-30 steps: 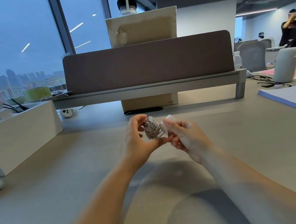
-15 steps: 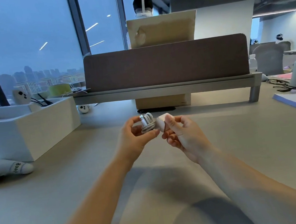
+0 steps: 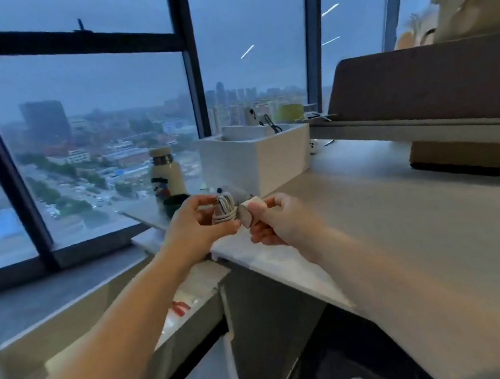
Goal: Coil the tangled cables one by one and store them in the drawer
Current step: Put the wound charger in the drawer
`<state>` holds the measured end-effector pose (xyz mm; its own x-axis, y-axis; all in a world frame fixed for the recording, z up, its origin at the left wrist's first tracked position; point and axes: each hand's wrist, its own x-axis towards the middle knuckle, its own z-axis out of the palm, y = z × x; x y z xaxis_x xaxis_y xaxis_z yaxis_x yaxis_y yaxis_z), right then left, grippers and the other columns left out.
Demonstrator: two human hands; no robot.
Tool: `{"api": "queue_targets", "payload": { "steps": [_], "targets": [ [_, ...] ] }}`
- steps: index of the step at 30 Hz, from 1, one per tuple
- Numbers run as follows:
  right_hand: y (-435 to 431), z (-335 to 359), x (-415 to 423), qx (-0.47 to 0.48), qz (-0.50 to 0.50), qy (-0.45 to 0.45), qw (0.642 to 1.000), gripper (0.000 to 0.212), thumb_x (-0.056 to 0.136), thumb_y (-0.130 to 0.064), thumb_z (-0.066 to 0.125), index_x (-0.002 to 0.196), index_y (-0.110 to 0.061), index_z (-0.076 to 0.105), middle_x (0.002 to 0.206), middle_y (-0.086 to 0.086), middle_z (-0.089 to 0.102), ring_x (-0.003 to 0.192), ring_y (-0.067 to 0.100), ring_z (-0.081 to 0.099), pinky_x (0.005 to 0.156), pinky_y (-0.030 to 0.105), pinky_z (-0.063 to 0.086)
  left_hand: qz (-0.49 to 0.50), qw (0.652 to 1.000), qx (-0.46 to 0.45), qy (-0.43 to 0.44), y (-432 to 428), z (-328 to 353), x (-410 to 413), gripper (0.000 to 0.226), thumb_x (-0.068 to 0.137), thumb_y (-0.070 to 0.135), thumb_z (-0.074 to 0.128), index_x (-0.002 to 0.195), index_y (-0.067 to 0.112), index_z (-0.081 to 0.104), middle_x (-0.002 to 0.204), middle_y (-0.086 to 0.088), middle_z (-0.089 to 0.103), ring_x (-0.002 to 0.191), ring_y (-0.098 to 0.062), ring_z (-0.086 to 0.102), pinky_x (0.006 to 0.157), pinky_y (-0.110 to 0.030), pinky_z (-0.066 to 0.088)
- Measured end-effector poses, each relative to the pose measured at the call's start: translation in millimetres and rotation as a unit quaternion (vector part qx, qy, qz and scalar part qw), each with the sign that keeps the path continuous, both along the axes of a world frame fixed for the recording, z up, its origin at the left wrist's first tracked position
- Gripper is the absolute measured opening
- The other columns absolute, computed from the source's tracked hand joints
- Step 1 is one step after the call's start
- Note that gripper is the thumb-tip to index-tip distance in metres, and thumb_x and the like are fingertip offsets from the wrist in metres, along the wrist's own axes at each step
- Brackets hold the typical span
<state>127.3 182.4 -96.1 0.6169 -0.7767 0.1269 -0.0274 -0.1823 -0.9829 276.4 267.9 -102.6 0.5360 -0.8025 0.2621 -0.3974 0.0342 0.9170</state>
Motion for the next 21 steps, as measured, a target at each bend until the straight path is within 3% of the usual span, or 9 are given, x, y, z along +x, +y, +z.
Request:
{"api": "queue_targets", "payload": {
  "steps": [4, 8, 11, 14, 16, 18, 19, 21],
  "targets": [
    [30, -10, 67, 0.025, 0.086, 0.028, 0.996, 0.018, 0.096, -0.023, 0.055, 0.099, -0.006, 0.055, 0.072, 0.010, 0.061, 0.052, 0.012, 0.059, 0.046, 0.018, 0.052, 0.079, 0.997, 0.023, 0.010, 52, -19, 46, 0.051, 0.065, 0.014, 0.086, 0.106, 0.019, 0.055, 0.103, -0.005, 0.068, 0.093, -0.019, 0.066, 0.090, -0.039, 0.053],
    [52, -36, 124, 0.033, 0.138, 0.103, 0.985, 0.015, 0.094, -0.029, 0.057, 0.094, -0.014, 0.057, 0.083, 0.009, 0.066, 0.070, 0.017, 0.066, 0.061, 0.023, 0.058, 0.141, 0.988, 0.064, 0.015, 97, -45, 80, 0.047, 0.069, 0.020, 0.084, 0.107, 0.016, 0.057, 0.105, 0.000, 0.062, 0.091, -0.010, 0.061, 0.069, -0.021, 0.051],
    [67, -58, 162, 0.069, 0.188, 0.147, 0.969, 0.021, 0.096, -0.022, 0.054, 0.109, -0.006, 0.056, 0.091, 0.011, 0.065, 0.070, 0.016, 0.064, 0.059, 0.020, 0.057, 0.169, 0.978, 0.099, 0.074, 127, -62, 101, 0.046, 0.070, 0.018, 0.083, 0.105, 0.017, 0.054, 0.106, -0.008, 0.062, 0.093, -0.020, 0.064, 0.079, -0.036, 0.057],
    [79, -80, 186, 0.042, 0.223, 0.175, 0.958, 0.022, 0.095, -0.015, 0.055, 0.115, -0.007, 0.054, 0.103, 0.019, 0.063, 0.070, 0.015, 0.060, 0.049, 0.018, 0.052, 0.172, 0.970, 0.159, 0.061, 147, -76, 112, 0.053, 0.069, 0.012, 0.083, 0.109, 0.019, 0.049, 0.099, -0.006, 0.065, 0.090, -0.018, 0.065, 0.075, -0.029, 0.056],
    [87, -95, 205, 0.019, 0.240, 0.202, 0.949, 0.033, 0.089, -0.013, 0.062, 0.120, -0.005, 0.054, 0.107, 0.017, 0.063, 0.081, 0.021, 0.064, 0.061, 0.025, 0.056, 0.177, 0.961, 0.208, 0.041, 157, -89, 120, 0.052, 0.069, 0.008, 0.082, 0.109, 0.017, 0.050, 0.092, -0.007, 0.069, 0.084, -0.018, 0.068, 0.069, -0.029, 0.057],
    [93, -106, 221, -0.004, 0.254, 0.232, 0.939, 0.035, 0.086, -0.012, 0.064, 0.119, -0.008, 0.053, 0.108, 0.017, 0.063, 0.087, 0.024, 0.066, 0.073, 0.032, 0.058, 0.191, 0.951, 0.242, 0.018, 164, -100, 128, 0.043, 0.068, 0.009, 0.081, 0.101, 0.016, 0.055, 0.084, -0.008, 0.072, 0.079, -0.020, 0.070, 0.074, -0.041, 0.059],
    [96, -112, 229, -0.005, 0.262, 0.244, 0.934, 0.033, 0.085, -0.012, 0.063, 0.117, -0.011, 0.052, 0.107, 0.016, 0.064, 0.082, 0.022, 0.066, 0.072, 0.031, 0.058, 0.195, 0.946, 0.259, 0.003, 166, -105, 132, 0.039, 0.068, 0.011, 0.082, 0.097, 0.015, 0.057, 0.081, -0.006, 0.072, 0.074, -0.016, 0.070, 0.073, -0.039, 0.059],
    [101, -124, 241, -0.020, 0.282, 0.271, 0.920, 0.030, 0.086, -0.014, 0.061, 0.114, -0.013, 0.052, 0.104, 0.015, 0.065, 0.077, 0.019, 0.064, 0.074, 0.032, 0.057, 0.195, 0.935, 0.294, -0.027, 168, -113, 136, 0.036, 0.069, 0.016, 0.082, 0.095, 0.014, 0.057, 0.076, -0.001, 0.069, 0.059, -0.001, 0.065, 0.056, -0.019, 0.053]
  ]
}}
